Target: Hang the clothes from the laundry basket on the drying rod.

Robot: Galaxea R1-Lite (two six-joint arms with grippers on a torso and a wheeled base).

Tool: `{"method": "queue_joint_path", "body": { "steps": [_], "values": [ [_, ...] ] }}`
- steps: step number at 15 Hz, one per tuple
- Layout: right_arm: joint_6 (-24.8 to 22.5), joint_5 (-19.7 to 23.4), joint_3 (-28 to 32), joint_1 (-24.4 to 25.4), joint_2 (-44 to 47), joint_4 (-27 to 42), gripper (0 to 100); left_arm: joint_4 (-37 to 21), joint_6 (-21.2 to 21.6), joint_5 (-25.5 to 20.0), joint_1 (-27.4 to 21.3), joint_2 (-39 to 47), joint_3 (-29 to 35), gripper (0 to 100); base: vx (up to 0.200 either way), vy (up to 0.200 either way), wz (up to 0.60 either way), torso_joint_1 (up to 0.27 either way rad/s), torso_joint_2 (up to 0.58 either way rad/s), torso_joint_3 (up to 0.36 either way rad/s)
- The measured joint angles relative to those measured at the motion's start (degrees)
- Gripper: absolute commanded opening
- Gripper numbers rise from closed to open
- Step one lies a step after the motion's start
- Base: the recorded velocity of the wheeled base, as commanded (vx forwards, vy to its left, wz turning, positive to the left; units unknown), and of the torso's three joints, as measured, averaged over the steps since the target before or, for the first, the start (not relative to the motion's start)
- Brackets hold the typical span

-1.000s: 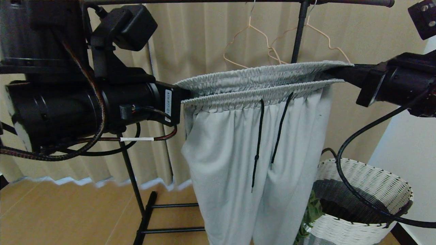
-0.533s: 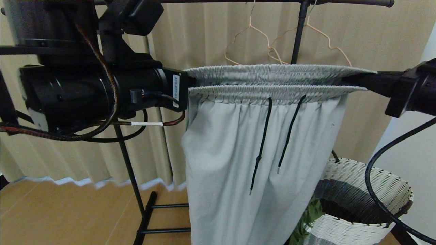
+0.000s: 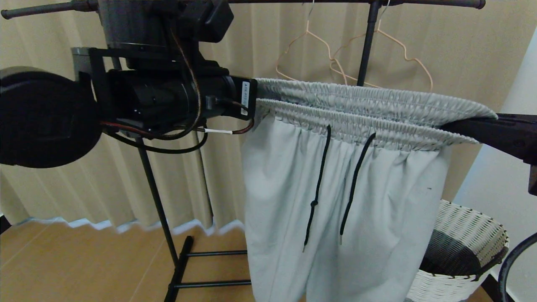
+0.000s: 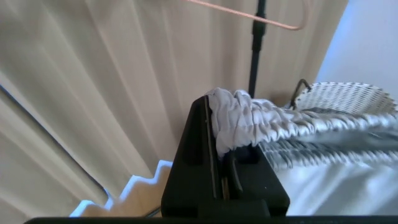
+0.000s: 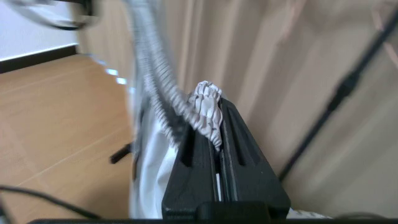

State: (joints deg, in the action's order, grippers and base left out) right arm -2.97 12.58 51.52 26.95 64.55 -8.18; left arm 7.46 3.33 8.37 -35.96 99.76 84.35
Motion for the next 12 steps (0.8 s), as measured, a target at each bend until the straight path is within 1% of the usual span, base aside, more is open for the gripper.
{"method": "queue_joint_path", "body": {
  "steps": [5,7,8,9,11,12],
  "values": [
    [-0.1,-0.3,0.1,0.8,-0.1,-0.6,0,-0.3,-0.2,-0.1,0.8,2.0,0.5,0,0.0,0.0,0.0,0.0,0.0,0.0],
    [-0.1,-0.4,1.4,-0.5,1.8,-1.0,0,-1.5,-0.2,-0.4,0.8,0.5,0.0,0,0.0,0.0,0.0,0.0,0.0,0.0],
    [-0.1,-0.5,2.5,-1.5,3.0,-1.1,0,-3.1,-0.2,-0.8,0.7,-0.8,-0.6,0,0.0,0.0,0.0,0.0,0.0,0.0],
    [-0.1,-0.5,3.7,-2.4,4.3,-1.1,0,-4.8,-0.2,-1.9,0.7,-2.5,-1.3,0,0.0,0.0,0.0,0.0,0.0,0.0],
    [0.0,-0.4,5.6,-4.2,6.9,-2.1,0,-7.9,-0.2,-5.9,0.6,-6.7,-3.4,0,0.0,0.0,0.0,0.0,0.0,0.0],
    [0.1,-0.4,6.0,-4.8,7.9,-3.7,0,-9.2,-0.2,-8.3,0.6,-9.1,-4.9,0,0.0,0.0,0.0,0.0,0.0,0.0]
  ]
}}
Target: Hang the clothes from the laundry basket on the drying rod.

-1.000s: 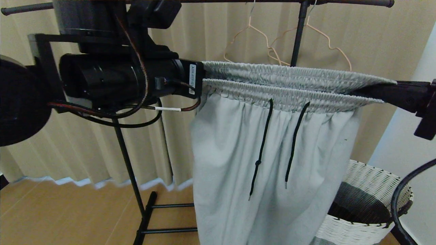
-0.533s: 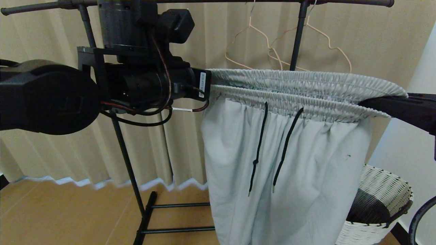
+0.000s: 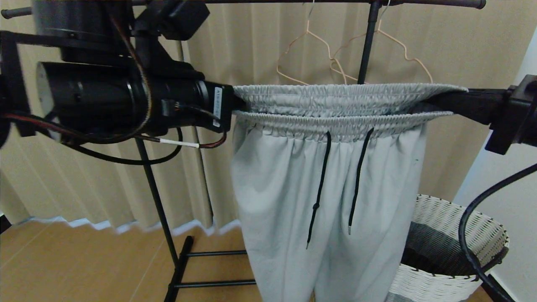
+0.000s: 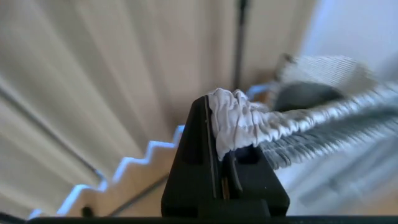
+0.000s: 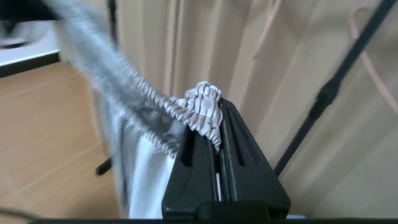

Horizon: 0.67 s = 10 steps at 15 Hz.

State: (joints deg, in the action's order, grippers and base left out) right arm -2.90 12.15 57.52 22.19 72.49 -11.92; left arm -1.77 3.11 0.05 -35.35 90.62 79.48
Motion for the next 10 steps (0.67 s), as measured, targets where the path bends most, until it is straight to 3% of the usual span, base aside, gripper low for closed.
{"method": "queue_joint_path", "body": {
  "steps": [5,10],
  "values": [
    [0.2,0.2,1.5,-0.8,6.5,-11.3,0,-1.6,0.3,-12.1,-1.6,-10.2,-6.9,0,0.0,0.0,0.0,0.0,0.0,0.0],
    [1.4,0.6,5.3,-0.8,11.8,-16.3,0,-1.3,0.5,-14.4,-5.7,-15.3,-9.6,0,0.0,0.0,0.0,0.0,0.0,0.0]
  ]
}}
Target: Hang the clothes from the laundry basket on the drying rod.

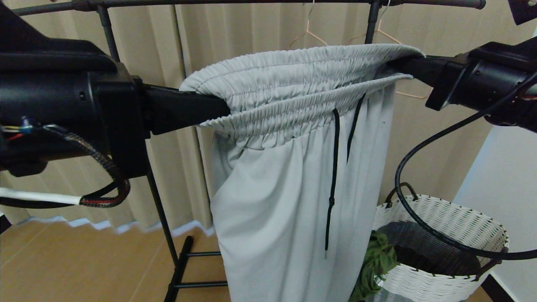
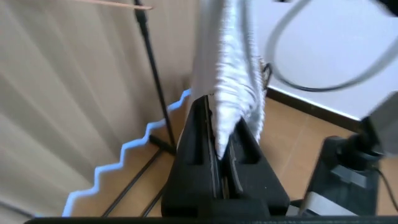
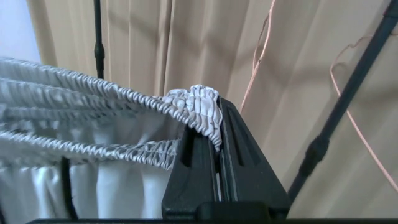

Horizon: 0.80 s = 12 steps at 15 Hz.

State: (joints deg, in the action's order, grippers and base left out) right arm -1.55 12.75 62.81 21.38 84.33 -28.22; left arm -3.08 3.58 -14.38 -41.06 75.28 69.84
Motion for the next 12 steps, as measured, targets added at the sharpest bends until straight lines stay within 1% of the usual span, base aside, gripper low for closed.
{"method": "queue_joint_path", "body": {
  "steps": [4,6,7,8,10,12],
  "values": [
    [-0.1,-0.2,0.6,0.1,1.2,-0.2,0,1.9,0.1,0.2,-1.7,-1.7,-1.7,0,0.0,0.0,0.0,0.0,0.0,0.0],
    [-0.1,-0.5,0.5,0.0,0.4,0.9,0,2.7,0.8,1.6,-1.5,-1.7,-1.9,0,0.0,0.0,0.0,0.0,0.0,0.0],
    [-0.2,-0.6,0.3,0.0,-0.4,1.9,0,2.8,1.3,3.8,-1.2,-1.4,-1.9,0,0.0,0.0,0.0,0.0,0.0,0.0],
    [-0.2,-0.7,0.3,0.0,-1.3,3.3,0,3.0,1.6,7.0,-1.0,-0.8,-1.6,0,0.0,0.0,0.0,0.0,0.0,0.0],
    [-0.4,-0.8,0.3,0.0,-4.0,7.8,0,4.1,1.8,12.6,-0.8,1.1,-0.5,0,0.0,0.0,0.0,0.0,0.0,0.0],
    [-1.3,-1.4,-0.2,-0.2,-7.3,11.9,0,6.0,1.5,16.1,-0.7,3.6,1.7,0,0.0,0.0,0.0,0.0,0.0,0.0]
  ]
}}
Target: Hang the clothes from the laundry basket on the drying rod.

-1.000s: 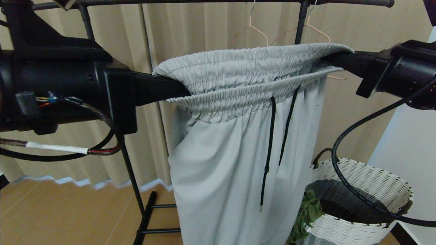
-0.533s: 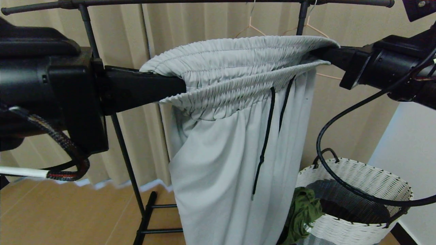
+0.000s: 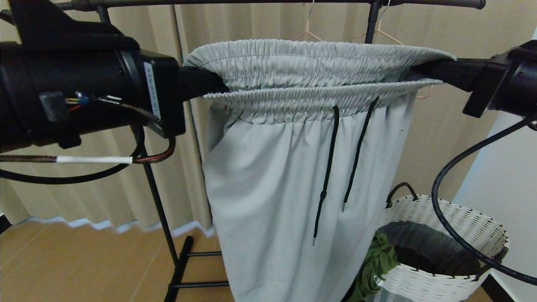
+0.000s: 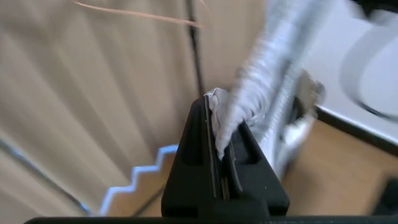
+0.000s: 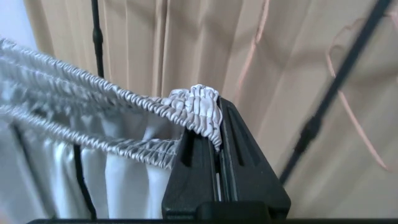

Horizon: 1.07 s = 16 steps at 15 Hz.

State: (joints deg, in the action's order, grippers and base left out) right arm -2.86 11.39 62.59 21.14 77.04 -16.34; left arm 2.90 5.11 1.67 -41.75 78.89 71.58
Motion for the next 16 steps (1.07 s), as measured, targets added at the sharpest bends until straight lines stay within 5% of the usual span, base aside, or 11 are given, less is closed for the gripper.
{"method": "queue_joint_path", "body": {
  "steps": [16],
  "values": [
    [-0.7,-0.1,-3.8,-0.4,-4.5,0.7,0,0.2,0.4,1.6,0.1,3.4,0.8,0,0.0,0.0,0.0,0.0,0.0,0.0]
  ]
}}
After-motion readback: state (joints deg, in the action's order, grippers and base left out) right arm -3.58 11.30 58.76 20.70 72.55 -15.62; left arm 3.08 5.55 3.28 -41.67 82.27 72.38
